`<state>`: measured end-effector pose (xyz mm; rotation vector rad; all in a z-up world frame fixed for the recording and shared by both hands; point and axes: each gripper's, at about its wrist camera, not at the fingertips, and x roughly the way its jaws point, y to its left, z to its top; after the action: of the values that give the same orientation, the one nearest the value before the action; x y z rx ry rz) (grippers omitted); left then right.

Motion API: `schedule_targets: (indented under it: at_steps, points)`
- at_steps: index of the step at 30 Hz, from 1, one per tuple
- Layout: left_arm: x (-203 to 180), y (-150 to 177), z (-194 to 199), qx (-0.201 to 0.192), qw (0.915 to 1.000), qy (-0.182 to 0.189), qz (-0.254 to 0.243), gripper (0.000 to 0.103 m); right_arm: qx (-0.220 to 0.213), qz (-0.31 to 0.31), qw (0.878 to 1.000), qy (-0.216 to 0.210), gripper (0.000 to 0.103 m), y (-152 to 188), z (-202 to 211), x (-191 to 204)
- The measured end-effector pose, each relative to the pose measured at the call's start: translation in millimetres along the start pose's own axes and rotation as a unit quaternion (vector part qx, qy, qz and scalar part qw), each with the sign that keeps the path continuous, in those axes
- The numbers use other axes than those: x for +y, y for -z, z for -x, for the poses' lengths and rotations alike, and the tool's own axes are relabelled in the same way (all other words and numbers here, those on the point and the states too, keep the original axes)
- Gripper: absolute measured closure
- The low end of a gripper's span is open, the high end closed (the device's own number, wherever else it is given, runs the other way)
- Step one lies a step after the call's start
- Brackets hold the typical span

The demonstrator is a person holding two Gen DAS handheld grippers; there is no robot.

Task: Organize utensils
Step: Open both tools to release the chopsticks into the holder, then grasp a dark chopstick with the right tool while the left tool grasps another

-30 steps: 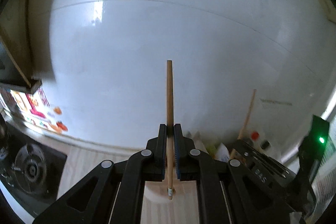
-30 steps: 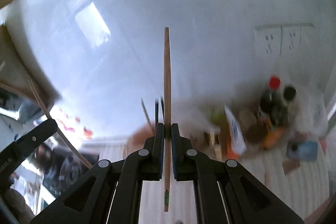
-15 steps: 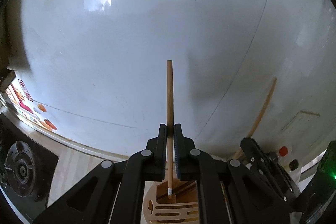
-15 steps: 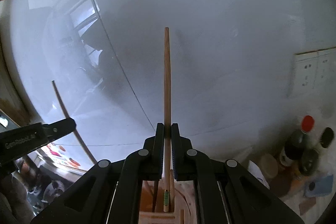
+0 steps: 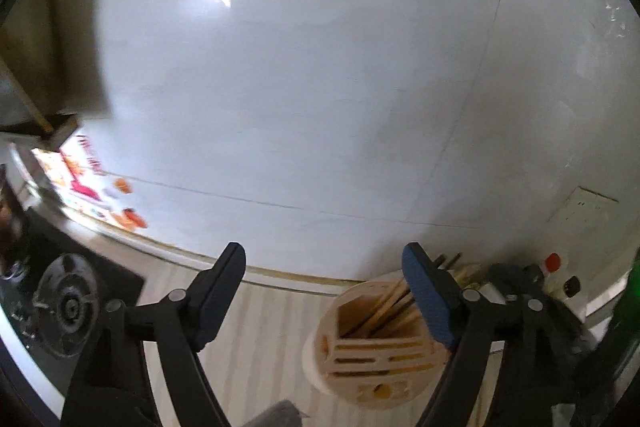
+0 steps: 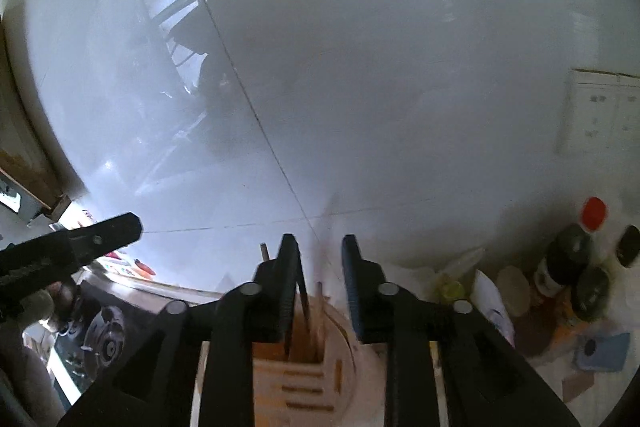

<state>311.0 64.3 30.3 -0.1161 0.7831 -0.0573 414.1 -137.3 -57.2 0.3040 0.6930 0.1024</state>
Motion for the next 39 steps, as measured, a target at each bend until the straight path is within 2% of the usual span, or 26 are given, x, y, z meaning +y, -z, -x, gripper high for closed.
schedule_targets:
  at_steps: [2,3,4,7,11,15,19,24,26,28,31,33,35,36,37,38,39]
  points:
    - [0.9,10.1,3.2,0.011,0.9999,-0.012,-0.005,0.02,0.002,-0.005,1.0,0.01,0.072,3.9,10.3,-6.7]
    - [-2.0,15.8,2.8,0.016,0.9996,-0.019,-0.01,0.008,0.004,-0.008,1.0,0.017,0.07,6.5,16.6,-9.6]
    - [-1.3,22.8,3.9,0.019,0.9993,-0.029,-0.014,0.0,0.005,-0.01,1.0,0.025,0.065,10.4,23.6,-12.6]
    - [-2.4,43.0,7.2,0.02,0.9986,-0.042,-0.024,0.0,0.014,-0.021,0.999,0.038,0.05,17.3,39.0,-23.4]
    - [-6.7,72.1,6.8,0.049,0.9973,-0.043,-0.031,0.0,0.025,-0.042,0.997,0.061,0.038,40.0,62.6,-46.9]
    - [-21.1,102.3,1.8,0.077,0.9947,-0.048,-0.049,0.0,0.041,-0.07,0.994,0.072,0.016,64.6,82.4,-81.2]
    - [-42.7,139.6,-14.1,0.117,0.9889,-0.058,-0.071,0.0,0.072,-0.079,0.988,0.112,0.015,96.2,94.8,-117.6]
    - [-72.1,195.6,-43.8,0.184,0.9771,-0.055,-0.091,0.0,0.15,-0.084,0.974,0.148,0.015,147.2,92.2,-165.4]
    - [-81.7,217.4,-56.6,0.208,0.9707,-0.062,-0.104,0.0,0.2,-0.087,0.965,0.148,0.026,178.3,81.0,-183.3]
    - [-90.3,241.6,-72.0,0.234,0.9619,-0.072,-0.121,0.0,0.24,-0.085,0.955,0.149,0.042,202.7,67.1,-192.0]
    - [-97.2,269.4,-89.2,0.271,0.9498,-0.081,-0.135,0.0,0.304,-0.075,0.938,0.15,0.054,248.5,41.4,-202.5]
    - [-101.8,284.3,-97.5,0.289,0.9428,-0.084,-0.143,0.0,0.329,-0.064,0.93,0.151,0.058,270.4,30.7,-205.6]
    - [-108.4,297.9,-104.0,0.306,0.9369,-0.084,-0.147,0.0,0.348,-0.053,0.923,0.158,0.067,285.5,23.3,-207.5]
    - [-111.9,302.6,-106.2,0.312,0.9355,-0.08,-0.147,0.0,0.364,-0.046,0.917,0.159,0.076,295.3,18.7,-208.9]
    - [-116.0,306.2,-106.8,0.318,0.9344,-0.074,-0.143,0.001,0.353,-0.031,0.92,0.166,0.088,297.0,20.9,-206.9]
    - [-119.6,307.9,-106.8,0.323,0.934,-0.065,-0.139,0.001,0.356,-0.018,0.918,0.172,0.098,296.6,22.6,-204.8]
    - [-124.2,309.9,-106.7,0.33,0.9334,-0.052,-0.131,0.002,0.361,-0.02,0.917,0.171,0.097,295.7,24.8,-206.7]
